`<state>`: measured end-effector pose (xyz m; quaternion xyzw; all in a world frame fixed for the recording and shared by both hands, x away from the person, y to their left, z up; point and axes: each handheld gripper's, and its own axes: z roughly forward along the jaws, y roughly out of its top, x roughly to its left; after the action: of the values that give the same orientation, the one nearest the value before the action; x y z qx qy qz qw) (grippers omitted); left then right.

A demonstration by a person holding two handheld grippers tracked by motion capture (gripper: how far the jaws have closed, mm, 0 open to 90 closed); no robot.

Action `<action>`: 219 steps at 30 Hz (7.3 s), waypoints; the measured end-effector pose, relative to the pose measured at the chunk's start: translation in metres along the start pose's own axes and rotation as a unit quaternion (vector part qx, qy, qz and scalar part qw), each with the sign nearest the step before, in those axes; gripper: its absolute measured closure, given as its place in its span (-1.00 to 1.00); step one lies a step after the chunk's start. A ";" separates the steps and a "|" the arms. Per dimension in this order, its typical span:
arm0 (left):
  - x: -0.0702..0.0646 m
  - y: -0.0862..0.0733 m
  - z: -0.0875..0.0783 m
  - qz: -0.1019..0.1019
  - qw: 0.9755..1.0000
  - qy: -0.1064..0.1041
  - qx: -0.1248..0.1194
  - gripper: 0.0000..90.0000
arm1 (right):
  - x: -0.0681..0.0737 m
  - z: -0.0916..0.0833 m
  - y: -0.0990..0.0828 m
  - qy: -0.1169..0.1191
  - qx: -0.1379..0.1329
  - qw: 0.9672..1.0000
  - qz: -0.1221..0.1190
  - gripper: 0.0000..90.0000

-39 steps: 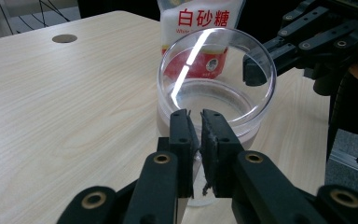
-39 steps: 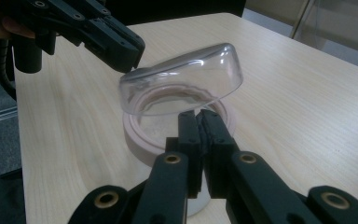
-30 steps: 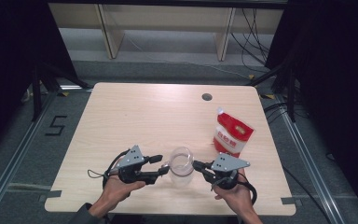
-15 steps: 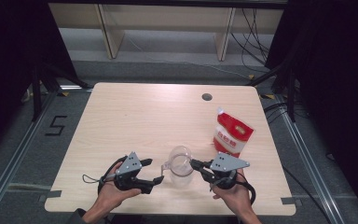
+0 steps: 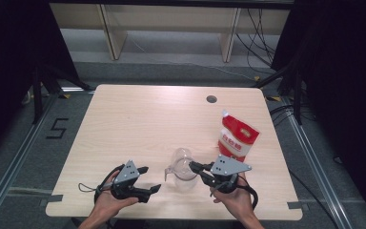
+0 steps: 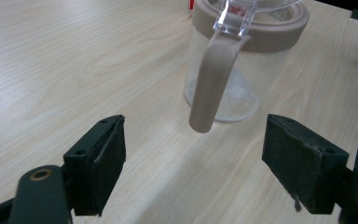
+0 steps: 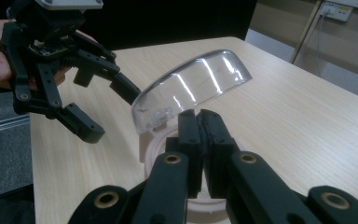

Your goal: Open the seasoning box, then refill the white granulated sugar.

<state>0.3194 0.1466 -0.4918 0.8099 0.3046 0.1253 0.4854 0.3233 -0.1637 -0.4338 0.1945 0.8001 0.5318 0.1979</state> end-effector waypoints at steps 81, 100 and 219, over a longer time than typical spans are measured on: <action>0.001 -0.010 0.000 -0.008 1.000 -0.016 -0.009 -0.66 | -0.037 -0.064 -0.048 -0.090 0.005 0.990 0.110 -0.15; -0.001 -0.008 0.002 -0.014 1.000 -0.019 -0.017 -0.66 | -0.052 -0.084 -0.075 -0.141 0.033 0.978 0.148 -0.40; -0.005 -0.009 0.004 -0.007 1.000 -0.019 -0.013 -0.66 | -0.127 -0.021 -0.107 -0.164 -0.026 0.977 0.135 -0.23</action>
<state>0.3145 0.1441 -0.5010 0.8037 0.2995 0.1097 0.5024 0.4091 -0.2849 -0.5111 0.3802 0.7089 0.5351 0.2582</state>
